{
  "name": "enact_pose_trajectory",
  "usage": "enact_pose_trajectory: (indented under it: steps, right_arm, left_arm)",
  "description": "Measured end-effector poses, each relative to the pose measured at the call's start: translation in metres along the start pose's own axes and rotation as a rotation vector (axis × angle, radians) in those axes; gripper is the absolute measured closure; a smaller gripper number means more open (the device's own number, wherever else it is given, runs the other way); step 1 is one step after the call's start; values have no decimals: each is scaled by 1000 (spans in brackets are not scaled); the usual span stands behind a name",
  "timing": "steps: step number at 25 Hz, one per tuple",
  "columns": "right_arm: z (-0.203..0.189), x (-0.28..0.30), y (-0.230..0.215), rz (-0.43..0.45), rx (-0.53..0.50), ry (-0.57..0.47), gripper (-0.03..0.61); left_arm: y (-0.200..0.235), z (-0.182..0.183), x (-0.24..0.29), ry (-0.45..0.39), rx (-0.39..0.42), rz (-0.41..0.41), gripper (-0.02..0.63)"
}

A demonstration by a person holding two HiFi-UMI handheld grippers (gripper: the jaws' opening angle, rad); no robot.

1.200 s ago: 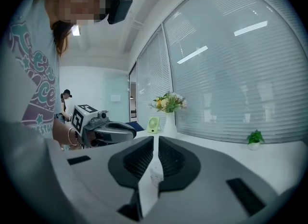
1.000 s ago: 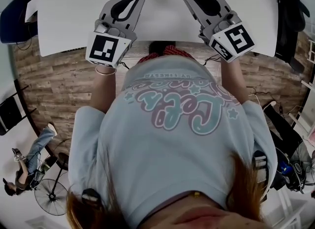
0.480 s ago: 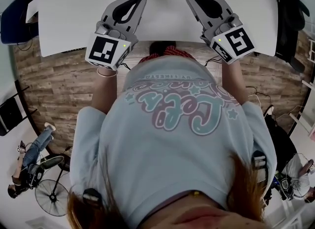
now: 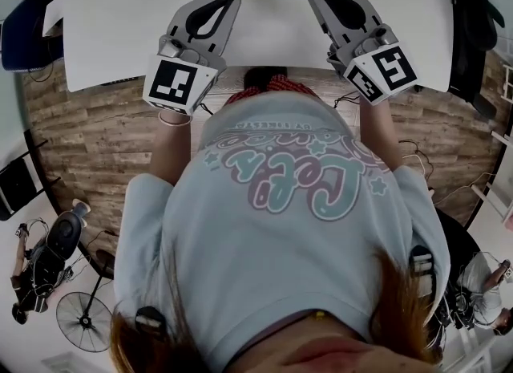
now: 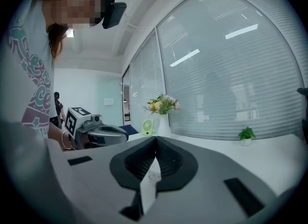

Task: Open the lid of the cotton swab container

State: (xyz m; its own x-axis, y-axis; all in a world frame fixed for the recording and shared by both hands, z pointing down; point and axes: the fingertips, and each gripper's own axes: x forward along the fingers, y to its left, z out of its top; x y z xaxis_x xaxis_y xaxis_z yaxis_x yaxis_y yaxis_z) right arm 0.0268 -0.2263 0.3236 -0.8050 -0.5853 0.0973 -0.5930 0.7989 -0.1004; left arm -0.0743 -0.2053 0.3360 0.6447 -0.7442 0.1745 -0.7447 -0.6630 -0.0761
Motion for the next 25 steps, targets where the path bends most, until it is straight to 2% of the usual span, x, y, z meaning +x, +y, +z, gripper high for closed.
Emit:
enact_pose_trajectory:
  steps: [19,25]
  right_arm:
    - [-4,-1,0,4,-5,17,575]
    - [-7,0,0,8,-3,21,575]
  left_arm:
    - [0,-12,2,37,-5,7,604]
    - [0,-11,4,40,22,4,604]
